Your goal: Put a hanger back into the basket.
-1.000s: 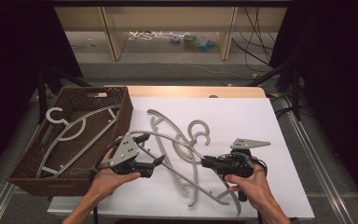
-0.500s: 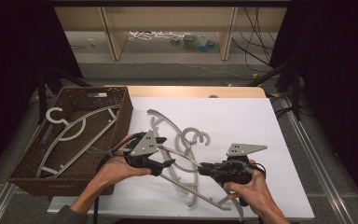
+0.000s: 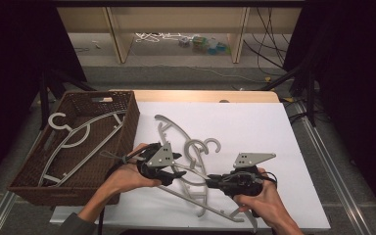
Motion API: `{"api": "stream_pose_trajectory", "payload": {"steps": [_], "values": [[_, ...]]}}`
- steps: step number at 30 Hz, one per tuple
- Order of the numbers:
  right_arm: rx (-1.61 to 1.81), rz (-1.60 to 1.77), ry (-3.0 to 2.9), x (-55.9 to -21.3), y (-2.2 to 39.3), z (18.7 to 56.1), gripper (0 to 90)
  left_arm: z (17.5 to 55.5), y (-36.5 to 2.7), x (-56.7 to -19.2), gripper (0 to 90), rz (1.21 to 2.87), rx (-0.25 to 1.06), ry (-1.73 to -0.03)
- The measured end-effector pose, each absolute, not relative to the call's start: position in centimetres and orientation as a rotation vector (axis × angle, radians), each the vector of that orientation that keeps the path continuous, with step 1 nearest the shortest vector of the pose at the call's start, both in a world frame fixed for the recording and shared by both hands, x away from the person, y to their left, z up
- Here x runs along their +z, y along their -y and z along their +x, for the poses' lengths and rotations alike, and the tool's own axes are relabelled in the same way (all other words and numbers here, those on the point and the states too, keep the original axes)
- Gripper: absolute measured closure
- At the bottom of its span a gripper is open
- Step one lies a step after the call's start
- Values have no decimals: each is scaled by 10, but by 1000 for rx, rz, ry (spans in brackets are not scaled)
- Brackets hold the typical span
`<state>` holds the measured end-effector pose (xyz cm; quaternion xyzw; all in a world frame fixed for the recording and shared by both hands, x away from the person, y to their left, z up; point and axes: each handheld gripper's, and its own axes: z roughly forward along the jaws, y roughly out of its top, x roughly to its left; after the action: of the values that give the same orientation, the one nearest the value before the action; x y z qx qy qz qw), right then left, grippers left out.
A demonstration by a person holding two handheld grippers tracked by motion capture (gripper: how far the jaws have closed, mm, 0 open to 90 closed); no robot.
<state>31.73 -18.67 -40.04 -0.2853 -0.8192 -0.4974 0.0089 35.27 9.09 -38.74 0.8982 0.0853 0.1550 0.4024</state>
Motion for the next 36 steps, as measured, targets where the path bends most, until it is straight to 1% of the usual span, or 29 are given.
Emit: {"api": "stream_pose_trajectory", "payload": {"steps": [2, 4, 5, 11, 17, 18, 20, 21, 22, 23, 24, 28, 31, 32, 33, 36], "values": [[-1540, -858, 2567, -400, 185, 317, 802, 352, -89, -389, 538, 2289, 383, -196], [-1531, -848, 2601, -399, 184, 316, 802, 351, -88, -390, 646, 2314, 391, -164], [-1536, -841, 2597, -400, 183, 316, 802, 350, -88, -391, 669, 2311, 387, -157], [-1505, -767, 2617, -400, 185, 319, 801, 347, -87, -390, 722, 2339, 404, -72], [-1483, -682, 2703, -393, 189, 324, 772, 345, -86, -390, 774, 2349, 355, -59], [-1480, -679, 2731, -392, 189, 325, 752, 344, -85, -390, 784, 2349, 340, -66], [-1484, -740, 2756, -389, 190, 326, 651, 343, -84, -390, 814, 2353, 311, -83], [-1485, -782, 2752, -386, 191, 326, 639, 343, -84, -390, 818, 2336, 293, -116], [-1486, -790, 2751, -383, 193, 326, 618, 344, -85, -389, 819, 2346, 303, -141], [-1506, -816, 2757, -380, 195, 326, 567, 344, -85, -389, 819, 2346, 303, -141], [-1522, -856, 2759, -377, 197, 325, 517, 346, -86, -388, 821, 2353, 308, -196], [-1584, -967, 2732, -371, 203, 326, 408, 352, -95, -386, 821, 2369, 342, -300], [-1650, -1047, 2686, -369, 208, 327, 374, 358, -104, -384, 821, 2358, 352, -391], [-1676, -1078, 2681, -369, 210, 327, 363, 358, -104, -384, 821, 2358, 352, -391], [-1725, -1107, 2646, -369, 211, 327, 359, 361, -111, -381, 820, 2335, 368, -457], [-1779, -1173, 2625, -368, 215, 328, 333, 363, -120, -377, 821, 2286, 360, -531]]}}
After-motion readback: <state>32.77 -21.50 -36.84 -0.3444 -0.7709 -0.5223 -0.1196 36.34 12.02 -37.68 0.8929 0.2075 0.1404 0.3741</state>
